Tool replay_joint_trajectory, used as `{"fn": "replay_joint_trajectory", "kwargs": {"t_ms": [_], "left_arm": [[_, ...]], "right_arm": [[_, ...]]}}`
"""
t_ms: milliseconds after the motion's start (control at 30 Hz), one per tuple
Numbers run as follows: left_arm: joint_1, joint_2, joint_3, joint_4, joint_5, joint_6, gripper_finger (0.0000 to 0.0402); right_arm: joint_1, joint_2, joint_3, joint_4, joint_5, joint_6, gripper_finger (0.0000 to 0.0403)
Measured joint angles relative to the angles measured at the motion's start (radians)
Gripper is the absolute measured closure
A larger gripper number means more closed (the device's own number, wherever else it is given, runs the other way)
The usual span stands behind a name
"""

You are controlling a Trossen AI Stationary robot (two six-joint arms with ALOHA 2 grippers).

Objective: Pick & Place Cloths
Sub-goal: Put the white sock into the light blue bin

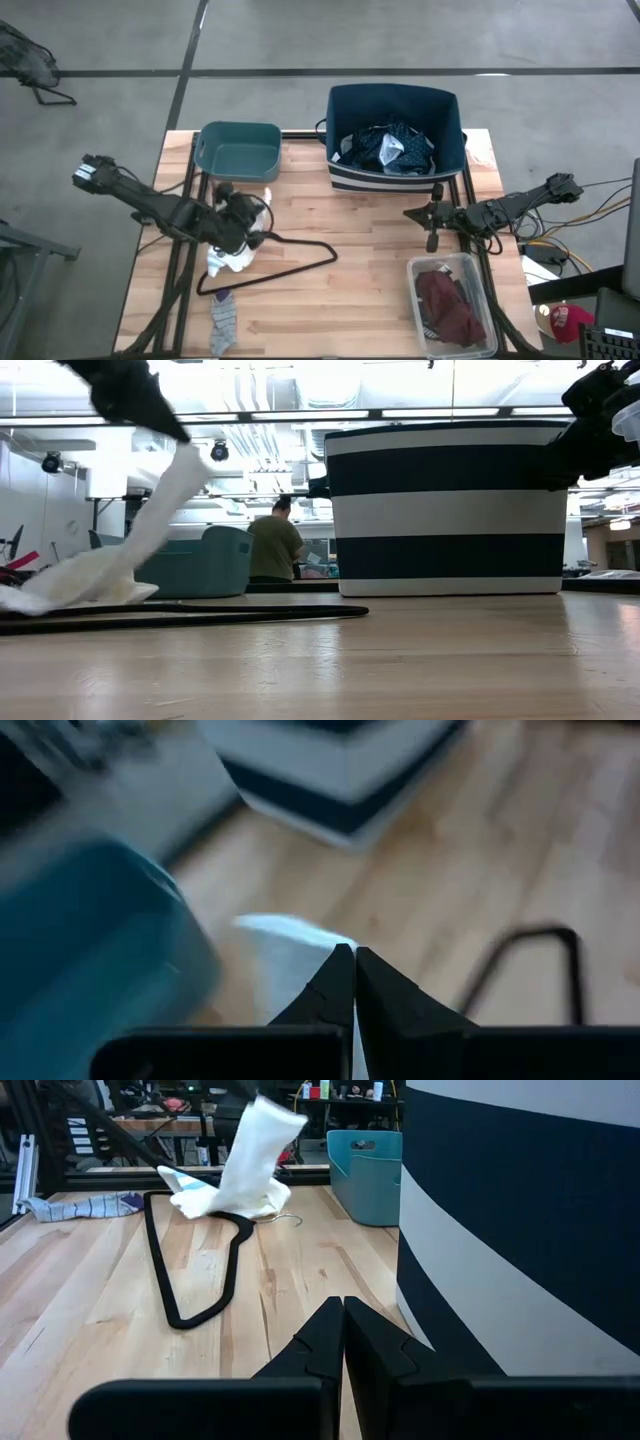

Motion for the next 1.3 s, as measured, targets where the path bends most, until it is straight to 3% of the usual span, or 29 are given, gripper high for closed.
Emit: {"fn": "replay_joint_trajectory", "kwargs": {"t_ms": [300, 733, 1100, 1300], "left_arm": [[0.109, -0.001, 0.175, -0.044, -0.189, 0.251, 0.0399], [0.313, -0.001, 0.341, -0.047, -0.338, 0.544, 0.0399], [0.375, -0.002, 0.435, -0.047, -0.681, 0.789, 0.0399], [0.474, -0.002, 0.438, -0.051, -0.682, 0.821, 0.0399]], "right_arm": [[0.000, 0.000, 0.000, 0.000, 0.000, 0.000, 0.0394], [0.000, 0.000, 0.000, 0.000, 0.000, 0.000, 0.0394], [0.000, 0.000, 0.000, 0.000, 0.000, 0.000, 0.0394], [0.000, 0.000, 0.000, 0.000, 0.000, 0.000, 0.0394]]}}
